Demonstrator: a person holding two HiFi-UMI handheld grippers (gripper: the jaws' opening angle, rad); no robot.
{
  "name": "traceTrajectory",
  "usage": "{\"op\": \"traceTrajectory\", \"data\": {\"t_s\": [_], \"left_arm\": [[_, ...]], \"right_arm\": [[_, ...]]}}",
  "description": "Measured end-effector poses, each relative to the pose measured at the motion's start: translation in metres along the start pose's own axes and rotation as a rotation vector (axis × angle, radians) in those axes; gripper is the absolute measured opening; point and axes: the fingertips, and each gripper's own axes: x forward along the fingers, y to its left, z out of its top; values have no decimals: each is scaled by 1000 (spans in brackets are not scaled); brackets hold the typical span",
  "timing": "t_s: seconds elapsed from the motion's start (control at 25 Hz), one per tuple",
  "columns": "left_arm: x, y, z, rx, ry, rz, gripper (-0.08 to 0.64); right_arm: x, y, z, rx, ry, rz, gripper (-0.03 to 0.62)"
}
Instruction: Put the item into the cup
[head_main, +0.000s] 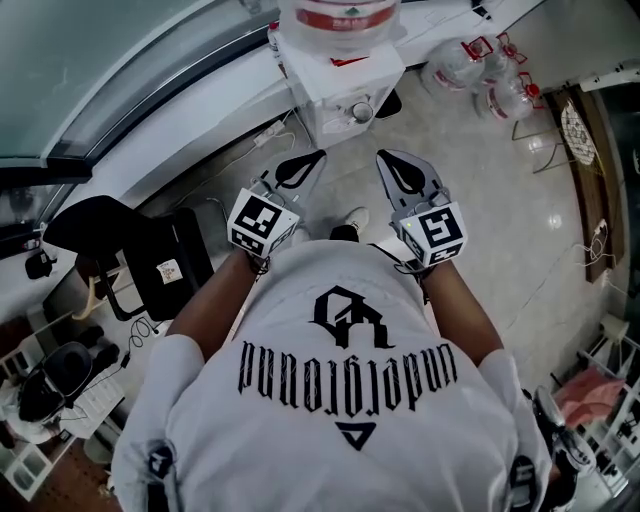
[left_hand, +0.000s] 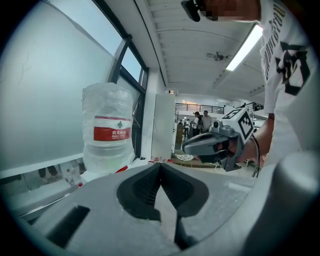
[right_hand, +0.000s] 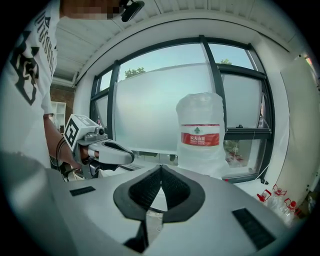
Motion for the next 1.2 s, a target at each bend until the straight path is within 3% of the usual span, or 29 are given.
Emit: {"op": "traceTrajectory", "data": {"t_s": [0.52, 0.72, 1.2], "left_arm": [[-94, -20, -22, -20, -38, -83, 12], [-101, -34, -23, -30, -55, -92, 12], [-89, -80, -7, -37, -68, -49, 12]], "right_arm": [[-22, 102, 0, -4, 1, -82, 15], [-42, 108, 0, -15, 5, -93, 15], [-95, 103, -18, -44, 19, 20, 15]]}}
